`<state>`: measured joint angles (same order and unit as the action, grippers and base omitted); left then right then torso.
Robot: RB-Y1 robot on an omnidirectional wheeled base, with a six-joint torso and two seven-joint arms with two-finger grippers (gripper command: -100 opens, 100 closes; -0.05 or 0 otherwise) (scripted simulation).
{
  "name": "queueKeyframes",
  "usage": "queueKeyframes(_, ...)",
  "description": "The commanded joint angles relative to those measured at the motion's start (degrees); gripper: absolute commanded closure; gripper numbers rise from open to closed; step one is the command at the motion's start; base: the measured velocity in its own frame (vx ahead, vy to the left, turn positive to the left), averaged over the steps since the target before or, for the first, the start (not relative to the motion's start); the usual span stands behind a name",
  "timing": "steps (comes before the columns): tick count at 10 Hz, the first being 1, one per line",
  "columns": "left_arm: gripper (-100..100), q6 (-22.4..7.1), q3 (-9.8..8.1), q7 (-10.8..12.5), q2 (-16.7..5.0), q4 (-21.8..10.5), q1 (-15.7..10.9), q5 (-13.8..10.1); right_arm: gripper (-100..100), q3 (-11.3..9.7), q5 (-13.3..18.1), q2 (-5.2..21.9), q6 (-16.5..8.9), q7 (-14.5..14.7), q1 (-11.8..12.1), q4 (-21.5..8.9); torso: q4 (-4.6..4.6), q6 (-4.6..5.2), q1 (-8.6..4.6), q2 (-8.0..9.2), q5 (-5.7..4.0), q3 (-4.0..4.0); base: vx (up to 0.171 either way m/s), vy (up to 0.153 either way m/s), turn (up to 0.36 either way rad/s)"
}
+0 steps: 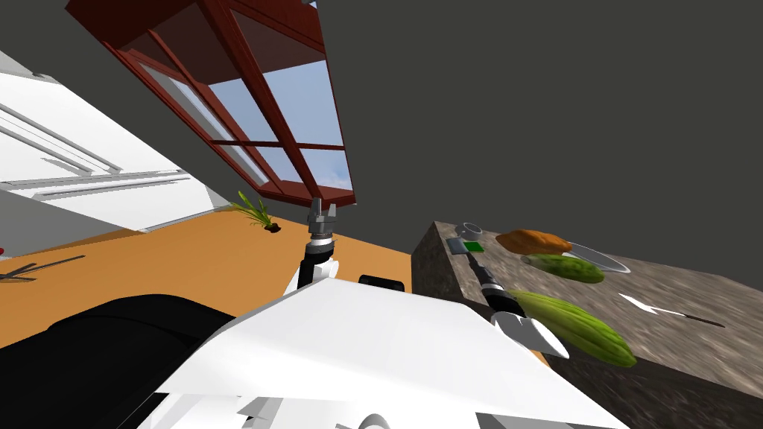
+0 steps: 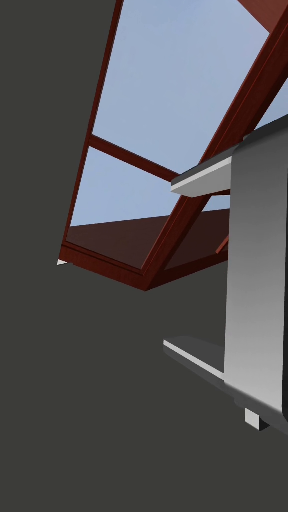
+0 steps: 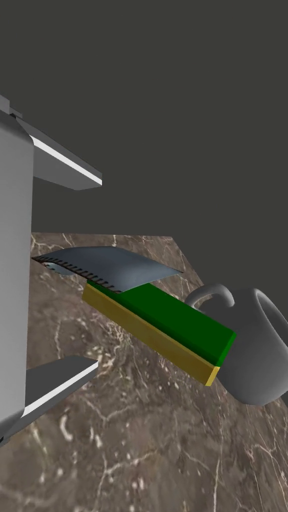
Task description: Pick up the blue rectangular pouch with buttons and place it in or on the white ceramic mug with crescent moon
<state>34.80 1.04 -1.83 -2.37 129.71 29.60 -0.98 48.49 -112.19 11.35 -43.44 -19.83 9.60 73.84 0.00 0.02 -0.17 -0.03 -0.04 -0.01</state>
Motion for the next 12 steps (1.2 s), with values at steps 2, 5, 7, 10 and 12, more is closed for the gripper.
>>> queueKeyframes(2,0,0.0,0.0,0.0,0.0,0.0,0.0,0.0,-100,0.9,-3.9,-0.2,-4.1,-1.6,-1.5,-4.0,0.0,-0.01,-0.03,-0.03,-0.01,-0.02,0.013,-0.064,0.08)
queueKeyframes(5,0,0.0,0.0,0.0,0.0,0.0,0.0,0.0,-100,0.6,-6.3,-1.1,-7.6,-2.8,-2.4,-8.2,-0.02,-0.01,-0.17,-0.13,-0.04,-0.07,0.034,-0.098,0.088)
queueKeyframes(7,0,0.0,0.0,0.0,0.0,0.0,0.0,0.0,0,0.8,-6.0,-0.6,-7.1,-2.4,-2.6,-7.9,-0.04,0.02,-0.09,-0.14,-0.03,-0.08,0.015,-0.036,0.015)
queueKeyframes(10,0,0.0,0.0,0.0,0.0,0.0,0.0,0.0,100,0.9,-6.0,-0.6,-7.1,-2.4,-2.6,-7.9,-0.01,0.02,0.16,-0.03,0.04,-0.02,0.0,0.0,0.0)
queueKeyframes(12,0,0.0,0.0,0.0,0.0,0.0,0.0,0.0,100,0.9,-6.0,-0.6,-7.1,-2.4,-2.6,-7.9,-0.01,0.02,0.19,-0.02,0.05,-0.01,0.0,0.0,0.0)
